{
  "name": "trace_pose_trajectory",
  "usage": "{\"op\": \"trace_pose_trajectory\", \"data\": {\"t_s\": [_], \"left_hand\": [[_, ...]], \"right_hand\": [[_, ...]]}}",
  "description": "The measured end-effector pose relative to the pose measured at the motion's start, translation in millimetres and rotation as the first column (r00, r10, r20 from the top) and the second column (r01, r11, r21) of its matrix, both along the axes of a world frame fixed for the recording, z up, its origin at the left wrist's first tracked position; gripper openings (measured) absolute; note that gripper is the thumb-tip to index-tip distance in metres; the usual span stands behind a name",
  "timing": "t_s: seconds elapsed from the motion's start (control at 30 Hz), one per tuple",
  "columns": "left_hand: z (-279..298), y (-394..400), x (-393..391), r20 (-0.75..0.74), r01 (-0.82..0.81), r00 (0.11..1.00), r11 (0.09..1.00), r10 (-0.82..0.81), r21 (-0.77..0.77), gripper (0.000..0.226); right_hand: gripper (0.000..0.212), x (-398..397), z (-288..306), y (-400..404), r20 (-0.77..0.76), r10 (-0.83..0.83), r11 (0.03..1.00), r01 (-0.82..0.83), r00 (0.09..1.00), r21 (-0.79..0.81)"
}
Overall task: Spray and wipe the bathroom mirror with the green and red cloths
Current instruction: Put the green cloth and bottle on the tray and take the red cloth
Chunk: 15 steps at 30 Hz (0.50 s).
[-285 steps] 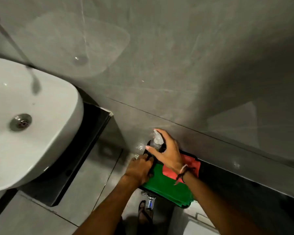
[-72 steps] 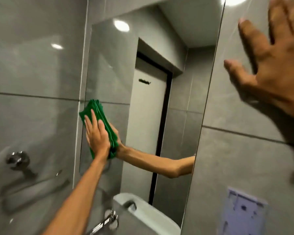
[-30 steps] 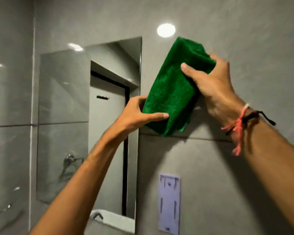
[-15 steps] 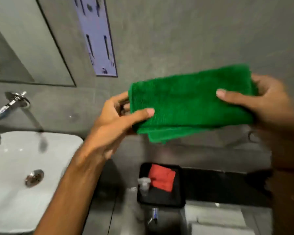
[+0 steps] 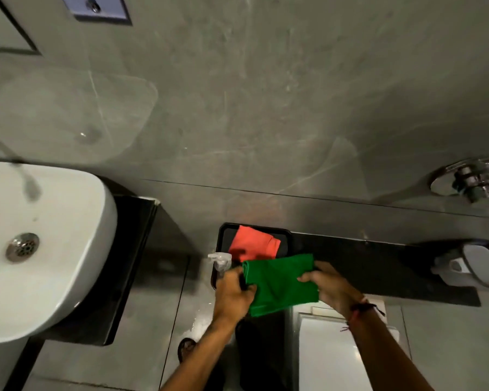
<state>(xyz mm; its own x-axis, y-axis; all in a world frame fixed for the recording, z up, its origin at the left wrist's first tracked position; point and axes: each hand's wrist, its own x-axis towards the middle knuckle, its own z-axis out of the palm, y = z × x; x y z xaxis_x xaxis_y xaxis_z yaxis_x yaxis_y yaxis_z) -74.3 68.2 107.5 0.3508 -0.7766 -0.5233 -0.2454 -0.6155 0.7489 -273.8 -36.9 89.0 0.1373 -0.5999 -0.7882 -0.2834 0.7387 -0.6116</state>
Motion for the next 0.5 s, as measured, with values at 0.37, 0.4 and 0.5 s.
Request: {"op": "trace_pose_trajectory", "data": {"t_s": [0.37, 0.4, 0.5], "left_hand": [[-41.7, -32.1, -25.2, 0.256, 0.093, 0.952, 0.954, -0.170, 0.286, 0.066], [-43.1, -29.4, -27.8, 0.268, 0.126, 0.941, 0.950, -0.206, 0.287, 0.075], [-16.8, -20.3, -42.3, 0.329, 0.264, 0.882, 0.932, -0.338, 0.250, 0.085]], "right_hand": [[0.044, 20.7, -70.3, -2.9, -0.492, 0.259, 0.926, -0.359, 0.831, -0.119], [0.051, 21.1, -62.4, -1.6, -0.573, 0.300, 0.892, -0.437, 0.763, -0.114], [0.058, 23.5, -55.6, -5.5, -0.755, 0.288, 0.794, -0.588, 0.589, -0.156]]}}
